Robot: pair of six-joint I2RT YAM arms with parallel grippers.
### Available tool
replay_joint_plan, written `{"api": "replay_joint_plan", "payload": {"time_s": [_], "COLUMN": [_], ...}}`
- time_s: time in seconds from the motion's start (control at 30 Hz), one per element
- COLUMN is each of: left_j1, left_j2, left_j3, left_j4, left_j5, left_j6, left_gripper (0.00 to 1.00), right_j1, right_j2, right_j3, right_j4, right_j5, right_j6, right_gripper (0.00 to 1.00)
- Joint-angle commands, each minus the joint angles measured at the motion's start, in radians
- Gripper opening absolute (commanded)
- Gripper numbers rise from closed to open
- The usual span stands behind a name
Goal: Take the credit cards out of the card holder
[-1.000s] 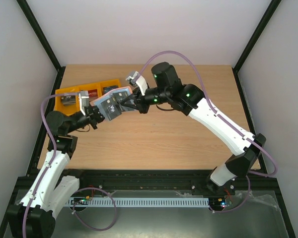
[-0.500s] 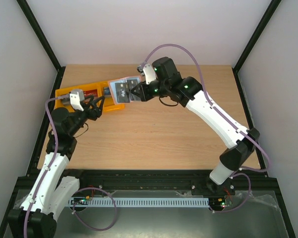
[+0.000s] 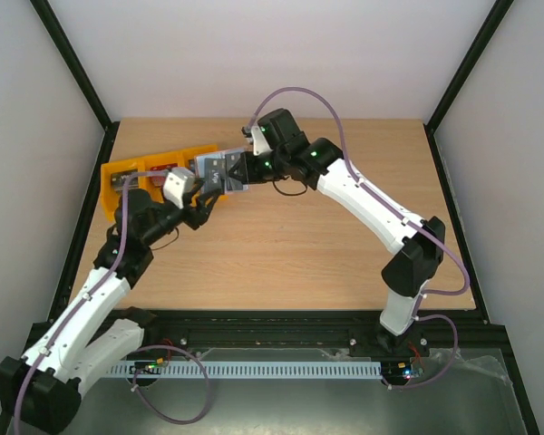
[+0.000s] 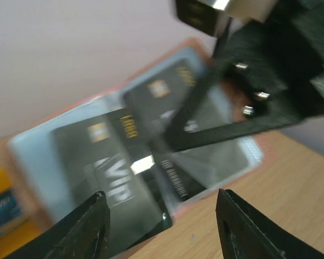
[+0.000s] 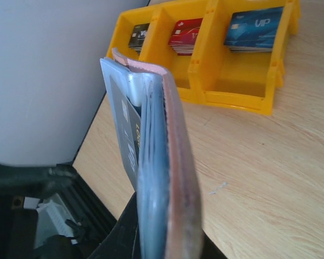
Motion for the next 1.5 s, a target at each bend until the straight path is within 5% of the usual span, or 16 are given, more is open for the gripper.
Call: {"api": "replay_joint_plan", "payload": {"time_s": [0.0, 0.27, 0.67, 0.87, 1.03, 1.23, 1.47], "left_j1": [-0.1, -0.2, -0.2, -0.202, -0.212, -0.216, -0.224], "left_j2": [0.037, -0.036, 0.026, 0.01, -0.03, -0.054, -0.092], "left_j3": [0.094, 0.044, -0.002, -0.014, -0.034, -0.007, -0.015], "left_j4": [-0.091, -0.165, -0.047, -0.06, -0.044, -0.058, -0.05], "left_j5": [-0.037, -0.123, -0.294, -0.285, -0.26, -0.244, -0.231], "left_j6": [0.341, 1.056, 1.307, 1.328, 1.323, 1.251, 1.216], "left_gripper": [0.59, 0.8, 0.83, 0.52, 0.4, 0.05, 0.02], "right_j1": [0.006, 0.005, 0.005, 0.004, -0.003, -0.014, -0.034], "right_j2": [0.023, 0.032, -0.008, -0.049, -0.059, -0.063, -0.072], "right_j3": [0.061, 0.085, 0.055, 0.02, 0.011, 0.01, 0.009], "right_j4": [0.044, 0.062, 0.145, 0.222, 0.243, 0.24, 0.255], "right_j5": [-0.062, -0.124, -0.244, -0.261, -0.261, -0.257, -0.269], "right_j6": [0.065, 0.064, 0.043, 0.052, 0.057, 0.054, 0.061], "right_gripper": [0.02, 0.02, 0.02, 0.02, 0.01, 0.02, 0.02]}}
